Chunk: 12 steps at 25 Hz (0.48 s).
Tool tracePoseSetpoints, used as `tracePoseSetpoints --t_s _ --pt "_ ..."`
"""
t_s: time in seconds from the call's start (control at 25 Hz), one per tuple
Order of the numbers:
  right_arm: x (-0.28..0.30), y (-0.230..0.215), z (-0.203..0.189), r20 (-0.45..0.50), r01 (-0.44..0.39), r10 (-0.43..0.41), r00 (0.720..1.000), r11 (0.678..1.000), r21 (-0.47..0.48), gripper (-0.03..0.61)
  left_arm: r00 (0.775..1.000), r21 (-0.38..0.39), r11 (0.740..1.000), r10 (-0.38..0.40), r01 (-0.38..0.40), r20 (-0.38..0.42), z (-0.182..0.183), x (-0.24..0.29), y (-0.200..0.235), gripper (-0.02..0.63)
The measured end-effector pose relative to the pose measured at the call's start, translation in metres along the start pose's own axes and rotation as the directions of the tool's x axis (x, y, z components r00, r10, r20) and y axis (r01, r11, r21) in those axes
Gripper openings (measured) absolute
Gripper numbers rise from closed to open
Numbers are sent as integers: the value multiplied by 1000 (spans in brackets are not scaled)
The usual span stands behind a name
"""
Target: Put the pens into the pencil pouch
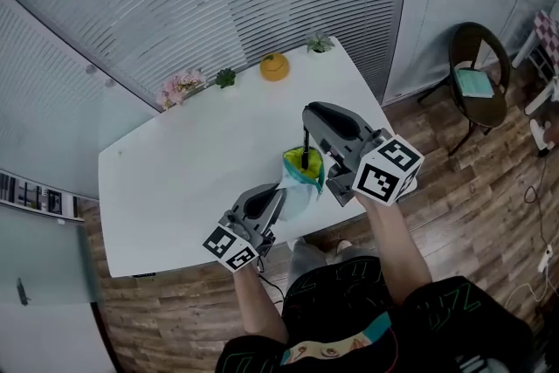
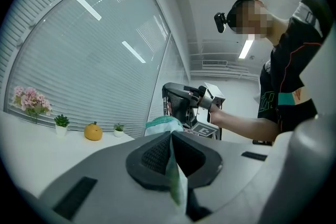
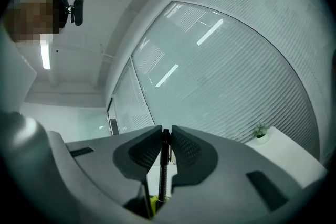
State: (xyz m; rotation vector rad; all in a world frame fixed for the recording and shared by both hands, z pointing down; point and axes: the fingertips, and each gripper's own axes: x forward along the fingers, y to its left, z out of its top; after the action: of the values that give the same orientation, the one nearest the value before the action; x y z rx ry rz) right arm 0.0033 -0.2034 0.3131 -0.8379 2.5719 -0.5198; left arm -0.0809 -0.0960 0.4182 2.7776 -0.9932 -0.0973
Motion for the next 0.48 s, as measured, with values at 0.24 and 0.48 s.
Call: tracePoseSetpoints --t_s 0.24,0.48 --pt "-2 6 6 77 1 -3 997 1000 24 61 999 -5 1000 -2 2 34 9 4 -3 3" --pt "-1 11 -7 86 -19 13 996 997 68 60 996 -28 999 20 -17 85 16 0 0 3"
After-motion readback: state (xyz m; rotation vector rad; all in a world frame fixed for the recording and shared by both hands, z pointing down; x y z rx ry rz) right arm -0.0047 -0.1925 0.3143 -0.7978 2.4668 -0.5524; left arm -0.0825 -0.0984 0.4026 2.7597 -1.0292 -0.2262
